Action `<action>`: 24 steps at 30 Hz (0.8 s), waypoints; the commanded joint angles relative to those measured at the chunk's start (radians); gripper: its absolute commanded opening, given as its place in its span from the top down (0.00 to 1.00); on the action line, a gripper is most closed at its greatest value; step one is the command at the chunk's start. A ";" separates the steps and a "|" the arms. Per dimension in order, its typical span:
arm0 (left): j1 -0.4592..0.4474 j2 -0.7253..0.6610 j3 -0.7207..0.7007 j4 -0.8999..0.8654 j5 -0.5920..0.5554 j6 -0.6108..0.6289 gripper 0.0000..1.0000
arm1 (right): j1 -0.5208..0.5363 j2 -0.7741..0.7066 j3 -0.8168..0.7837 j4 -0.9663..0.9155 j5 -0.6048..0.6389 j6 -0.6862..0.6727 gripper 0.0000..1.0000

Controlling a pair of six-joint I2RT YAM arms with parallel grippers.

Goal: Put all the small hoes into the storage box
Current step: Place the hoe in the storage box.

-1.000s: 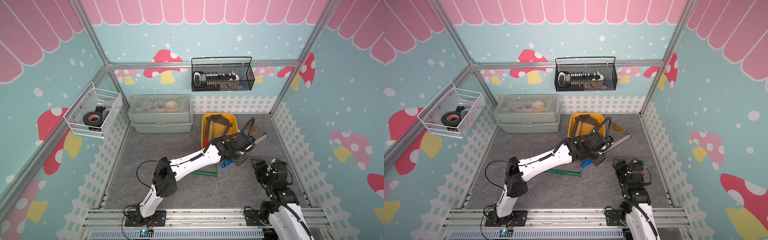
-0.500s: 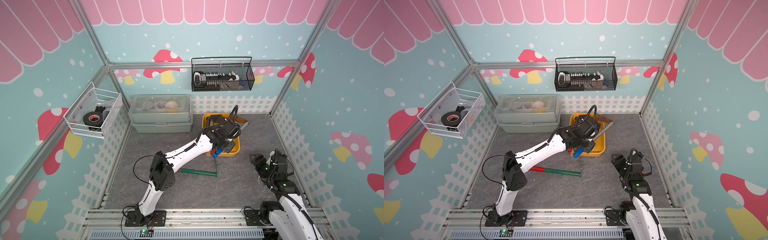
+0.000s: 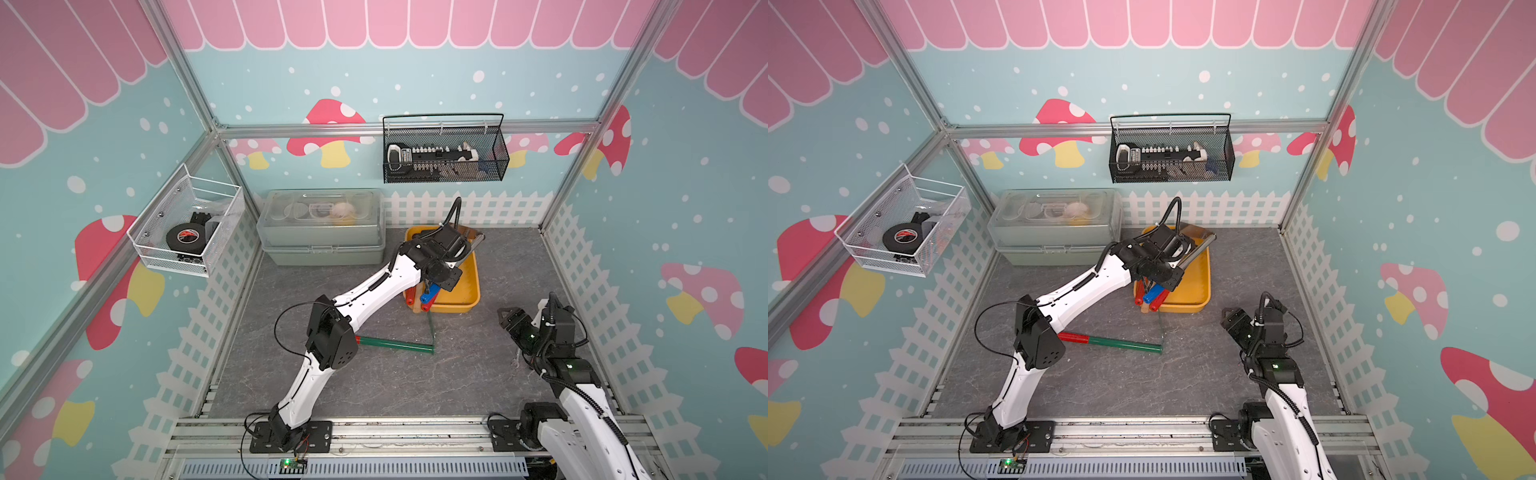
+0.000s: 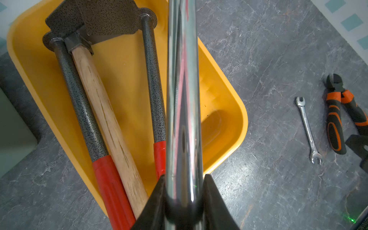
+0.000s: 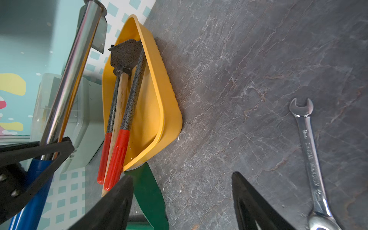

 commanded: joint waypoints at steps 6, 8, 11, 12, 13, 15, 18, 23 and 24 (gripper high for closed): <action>0.053 0.051 0.092 0.007 0.089 -0.030 0.98 | -0.003 0.008 0.022 -0.012 -0.007 -0.031 0.23; 0.061 0.060 0.097 0.007 0.091 -0.030 0.98 | -0.003 0.008 0.020 -0.013 -0.007 -0.031 0.23; 0.072 0.071 0.105 0.005 0.100 -0.031 0.96 | -0.003 0.004 0.018 -0.012 -0.007 -0.029 0.23; 0.077 0.075 0.107 0.006 0.104 -0.034 0.96 | -0.003 0.002 0.016 -0.012 -0.007 -0.029 0.23; 0.081 0.080 0.109 0.005 0.111 -0.039 0.96 | -0.003 0.000 0.015 -0.013 -0.007 -0.027 0.23; 0.089 0.089 0.112 0.004 0.125 -0.046 0.96 | -0.004 -0.003 0.015 -0.015 -0.006 -0.027 0.23; 0.100 0.102 0.114 0.004 0.143 -0.051 0.95 | -0.004 -0.006 0.014 -0.016 -0.004 -0.027 0.23; 0.117 0.131 0.133 0.005 0.179 -0.056 0.95 | -0.003 -0.006 0.009 -0.014 -0.001 -0.027 0.23; 0.120 0.135 0.136 0.006 0.184 -0.054 0.95 | -0.004 -0.006 0.008 -0.013 -0.001 -0.027 0.23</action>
